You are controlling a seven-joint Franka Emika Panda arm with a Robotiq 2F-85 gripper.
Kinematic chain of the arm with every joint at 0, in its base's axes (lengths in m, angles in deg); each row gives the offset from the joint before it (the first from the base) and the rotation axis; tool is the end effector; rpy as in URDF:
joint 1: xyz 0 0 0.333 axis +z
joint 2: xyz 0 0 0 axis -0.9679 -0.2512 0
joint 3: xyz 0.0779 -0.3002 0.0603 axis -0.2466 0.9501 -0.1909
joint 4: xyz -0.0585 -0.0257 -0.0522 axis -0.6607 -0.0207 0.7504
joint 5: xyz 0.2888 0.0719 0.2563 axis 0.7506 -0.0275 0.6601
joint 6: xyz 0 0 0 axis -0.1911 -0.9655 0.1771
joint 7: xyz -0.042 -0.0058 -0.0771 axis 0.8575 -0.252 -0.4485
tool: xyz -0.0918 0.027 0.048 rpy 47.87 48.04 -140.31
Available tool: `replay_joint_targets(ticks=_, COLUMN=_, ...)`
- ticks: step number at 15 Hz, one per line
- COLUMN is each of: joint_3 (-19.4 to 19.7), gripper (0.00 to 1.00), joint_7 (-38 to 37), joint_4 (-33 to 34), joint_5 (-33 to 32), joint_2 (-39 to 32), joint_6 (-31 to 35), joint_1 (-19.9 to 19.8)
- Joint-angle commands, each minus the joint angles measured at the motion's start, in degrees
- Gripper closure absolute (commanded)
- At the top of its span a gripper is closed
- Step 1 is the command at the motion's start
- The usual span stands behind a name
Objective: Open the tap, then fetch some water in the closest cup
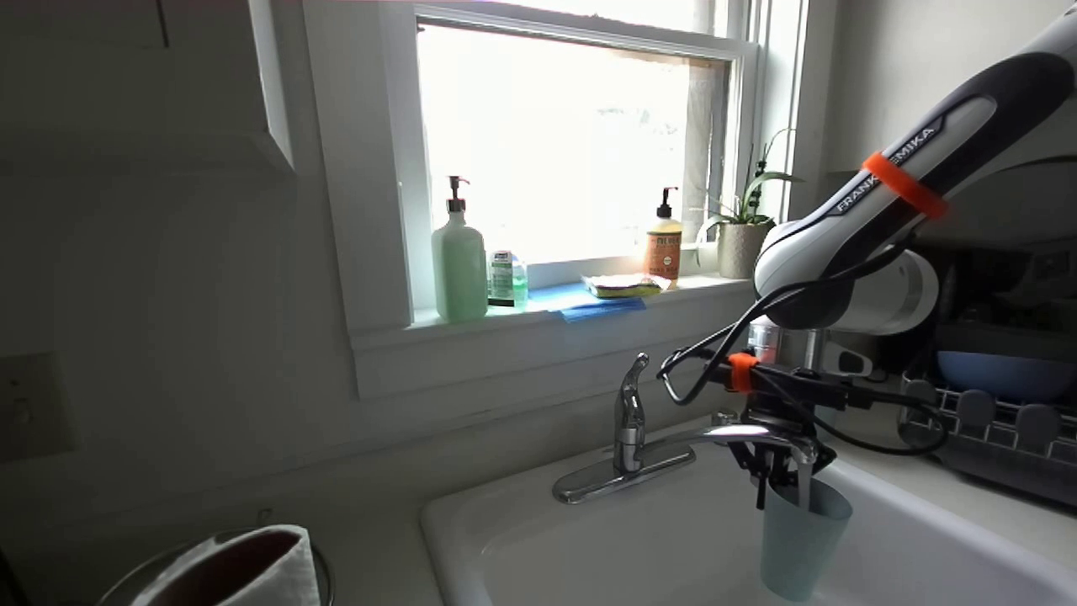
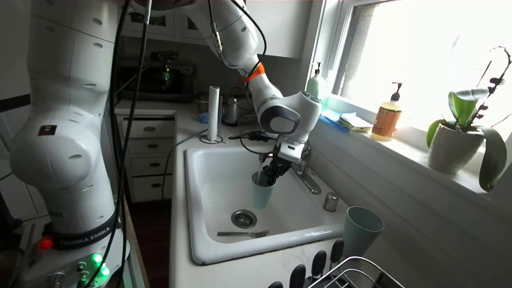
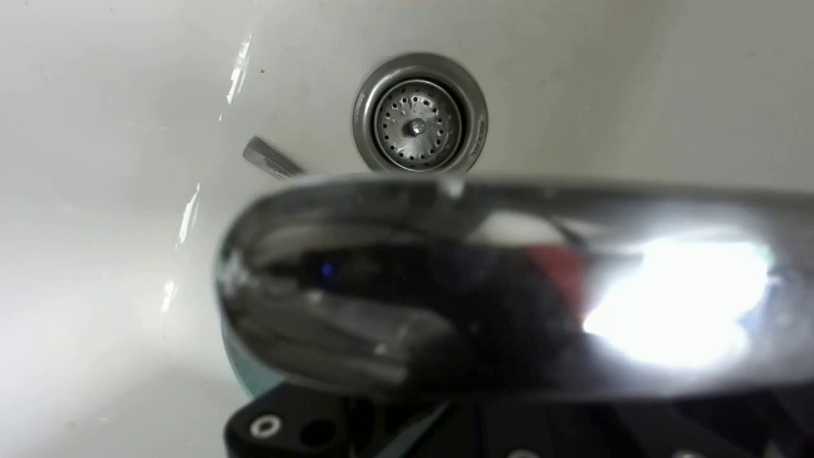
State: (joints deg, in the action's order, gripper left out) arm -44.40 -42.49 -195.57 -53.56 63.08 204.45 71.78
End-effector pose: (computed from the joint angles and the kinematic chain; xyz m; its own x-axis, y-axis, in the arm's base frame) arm 0.5418 -0.0827 0.2522 0.0154 -0.9737 -0.2271 -0.9993 -0.0228 0.0300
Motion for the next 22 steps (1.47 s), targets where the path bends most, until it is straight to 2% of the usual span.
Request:
replay_joint_targets(ticks=1, joint_3=0.2, gripper=0.99, joint_7=0.5, joint_4=0.4, joint_5=0.8, joint_2=0.3, joint_6=-0.5, joint_1=-0.1)
replay_joint_targets(ticks=6, joint_3=0.2, gripper=0.99, joint_7=-0.2, joint_4=0.2, joint_5=0.3, joint_2=0.6, joint_6=-1.0, joint_1=0.2)
replay_joint_targets(ticks=14, joint_3=3.4, gripper=0.99, joint_7=1.2, joint_4=2.0, joint_5=-4.4, joint_2=2.8, joint_6=-4.8, joint_1=-1.3)
replay_joint_targets(ticks=18, joint_3=5.1, gripper=0.99, joint_7=5.3, joint_4=3.0, joint_5=-10.2, joint_2=4.4, joint_6=-8.5, joint_1=-2.1)
replay_joint_targets(ticks=22, joint_3=6.1, gripper=0.99, joint_7=14.7, joint_4=4.1, joint_5=-16.0, joint_2=7.9, joint_6=-13.8, joint_1=-3.4)
